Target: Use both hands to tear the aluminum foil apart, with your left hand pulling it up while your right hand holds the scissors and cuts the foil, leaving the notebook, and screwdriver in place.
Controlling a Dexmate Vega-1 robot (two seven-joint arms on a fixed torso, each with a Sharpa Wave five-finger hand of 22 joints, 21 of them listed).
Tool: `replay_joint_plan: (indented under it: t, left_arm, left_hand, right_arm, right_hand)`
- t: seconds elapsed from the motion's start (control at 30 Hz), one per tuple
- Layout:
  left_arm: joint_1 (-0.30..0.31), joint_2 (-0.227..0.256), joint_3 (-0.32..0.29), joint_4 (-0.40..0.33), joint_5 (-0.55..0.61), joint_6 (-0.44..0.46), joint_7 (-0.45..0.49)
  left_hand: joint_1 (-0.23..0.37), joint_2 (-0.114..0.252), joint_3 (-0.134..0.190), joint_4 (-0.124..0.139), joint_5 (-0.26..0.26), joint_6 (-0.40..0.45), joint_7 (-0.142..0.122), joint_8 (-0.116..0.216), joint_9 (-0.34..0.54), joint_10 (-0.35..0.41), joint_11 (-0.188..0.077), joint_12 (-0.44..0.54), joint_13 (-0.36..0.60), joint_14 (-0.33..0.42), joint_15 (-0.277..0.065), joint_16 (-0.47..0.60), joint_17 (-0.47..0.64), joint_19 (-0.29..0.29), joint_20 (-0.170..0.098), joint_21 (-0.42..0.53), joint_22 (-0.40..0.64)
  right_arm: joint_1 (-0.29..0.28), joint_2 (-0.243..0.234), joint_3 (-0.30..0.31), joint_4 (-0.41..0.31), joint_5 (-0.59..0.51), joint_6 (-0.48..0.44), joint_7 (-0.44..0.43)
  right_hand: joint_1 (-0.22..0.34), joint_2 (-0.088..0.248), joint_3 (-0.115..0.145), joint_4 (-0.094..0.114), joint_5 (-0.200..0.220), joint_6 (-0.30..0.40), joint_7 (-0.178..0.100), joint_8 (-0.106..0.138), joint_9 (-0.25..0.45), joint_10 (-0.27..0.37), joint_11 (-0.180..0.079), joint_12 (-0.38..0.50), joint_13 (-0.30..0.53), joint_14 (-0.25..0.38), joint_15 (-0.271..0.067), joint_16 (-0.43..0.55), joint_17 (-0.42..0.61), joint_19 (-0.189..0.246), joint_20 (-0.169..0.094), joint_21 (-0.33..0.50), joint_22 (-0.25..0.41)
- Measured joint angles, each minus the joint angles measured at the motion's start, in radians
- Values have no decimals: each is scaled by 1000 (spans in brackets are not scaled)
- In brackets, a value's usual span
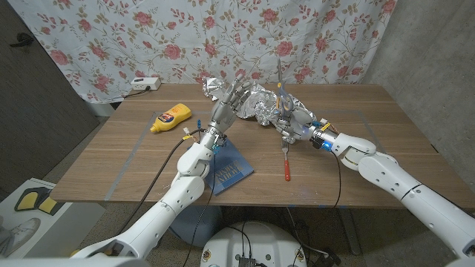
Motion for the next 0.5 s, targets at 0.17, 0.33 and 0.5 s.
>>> replay_joint_plan:
  t: [0.17, 0.33, 0.5]
  left_arm:
    - [19, 17, -2, -27, 7, 0, 23]
    - [27, 24, -2, -36, 12, 0, 41]
    - [41, 37, -3, -55, 16, 0, 56]
  left_hand:
    - [0, 0, 0, 0, 0, 0, 0, 0, 0, 0, 0, 0, 0, 0, 0, 0, -5, 0, 0, 0, 0]
    - [0, 0, 0, 0, 4, 0, 0, 0, 0, 0, 0, -4, 0, 0, 0, 8, -9, 0, 0, 0, 0]
    - [0, 0, 0, 0, 4, 5, -5, 0, 0, 10, 0, -4, 0, 0, 0, 8, -14, 0, 0, 0, 0]
  right_arm:
    - [-3, -13, 3, -19, 1, -28, -31]
    - [-6, -38, 5, -47, -12, -39, -53]
    - [0, -68, 5, -70, -50, -60, -81]
  right_hand:
    - [-118, -15, -68, 68, 14, 0, 0, 6, -3, 39, -10, 10, 0, 37, 1, 0, 0, 12, -4, 6, 44]
    - [-291, -26, -167, 111, 22, 0, 0, 9, -6, 69, -26, 26, 0, 63, -1, 0, 0, 29, -7, 6, 97]
    - [-439, -49, -239, 112, 38, -1, 0, -14, -34, 77, -31, 74, 0, 70, 3, 0, 0, 29, -7, 2, 147]
